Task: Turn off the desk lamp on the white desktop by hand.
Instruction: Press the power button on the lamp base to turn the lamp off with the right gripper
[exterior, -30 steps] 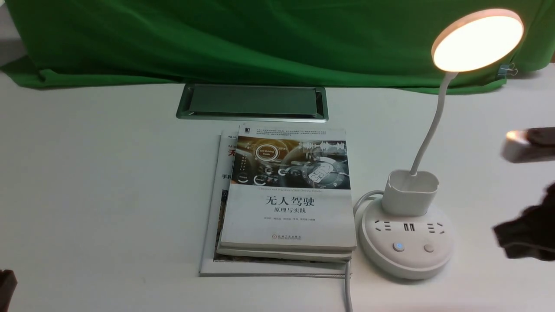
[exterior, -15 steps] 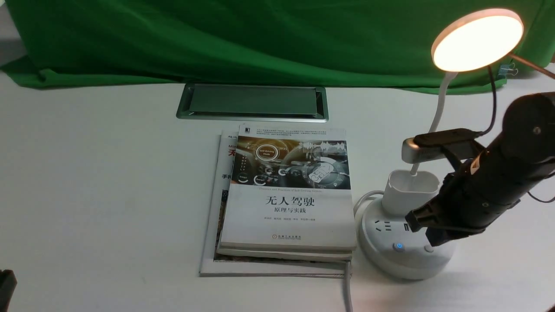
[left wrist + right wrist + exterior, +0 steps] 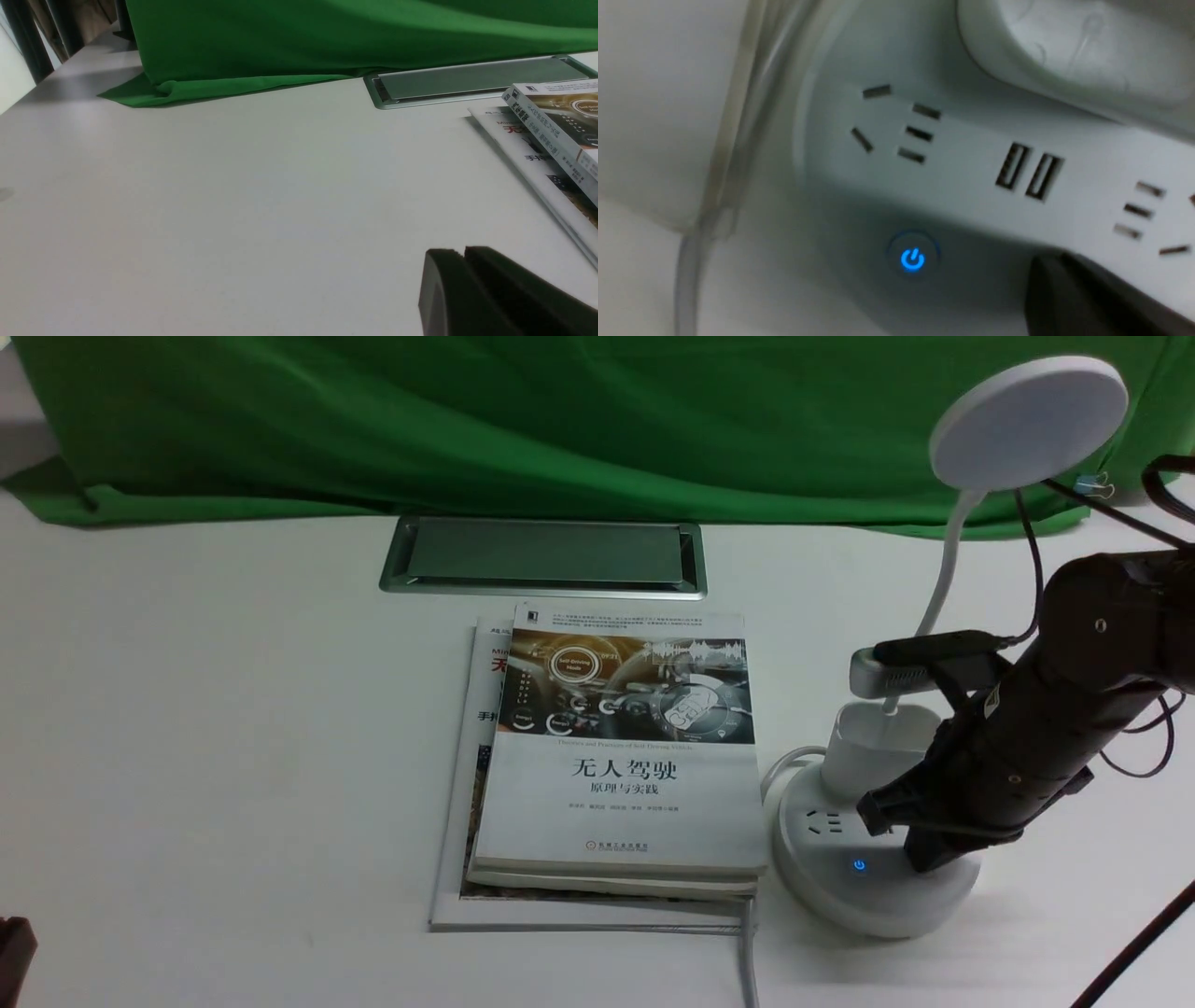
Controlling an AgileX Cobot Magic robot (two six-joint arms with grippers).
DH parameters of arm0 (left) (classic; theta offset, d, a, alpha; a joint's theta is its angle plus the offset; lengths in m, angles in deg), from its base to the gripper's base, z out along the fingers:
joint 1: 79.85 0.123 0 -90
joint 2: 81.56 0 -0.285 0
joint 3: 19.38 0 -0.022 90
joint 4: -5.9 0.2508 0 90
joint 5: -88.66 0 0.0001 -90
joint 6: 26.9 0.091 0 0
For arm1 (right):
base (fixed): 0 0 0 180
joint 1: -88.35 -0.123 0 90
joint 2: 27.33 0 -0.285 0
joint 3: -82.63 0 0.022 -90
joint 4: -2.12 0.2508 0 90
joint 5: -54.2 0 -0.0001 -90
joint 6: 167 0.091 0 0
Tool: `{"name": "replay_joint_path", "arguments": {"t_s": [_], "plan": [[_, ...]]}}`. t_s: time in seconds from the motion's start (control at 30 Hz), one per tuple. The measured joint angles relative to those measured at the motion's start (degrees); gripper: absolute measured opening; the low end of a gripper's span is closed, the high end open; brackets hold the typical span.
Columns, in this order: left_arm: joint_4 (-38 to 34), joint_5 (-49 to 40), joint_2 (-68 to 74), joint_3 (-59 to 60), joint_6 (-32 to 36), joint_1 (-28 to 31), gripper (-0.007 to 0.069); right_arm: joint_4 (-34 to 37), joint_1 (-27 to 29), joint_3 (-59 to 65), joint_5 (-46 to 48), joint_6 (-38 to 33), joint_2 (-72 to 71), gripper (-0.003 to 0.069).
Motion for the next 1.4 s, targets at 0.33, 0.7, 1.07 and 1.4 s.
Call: {"name": "replay_joint_path", "arguments": {"t_s": [0.33, 0.7, 1.07, 1.4], "plan": [[0.0, 0.0, 0.0, 0.0, 0.1, 0.0, 0.0020, -0.1, 0.3, 0.1, -1.1, -0.1, -1.8, 0.0036], [0.0, 0.0, 0.0, 0.0, 0.1, 0.0, 0.0020, -0.3, 0.3, 2.5, -1.5, -0.1, -6.3, 0.0036], [0.0, 0.0, 0.0, 0.0, 0.1, 0.0, 0.0020, 0.0, 0.3, 3.3, -7.1, -0.1, -1.6, 0.0036], [0.0, 0.0, 0.0, 0.0, 0.1, 0.0, 0.0020, -0.1, 0.1, 4.1, -5.7, -0.1, -5.9, 0.0036]]}}
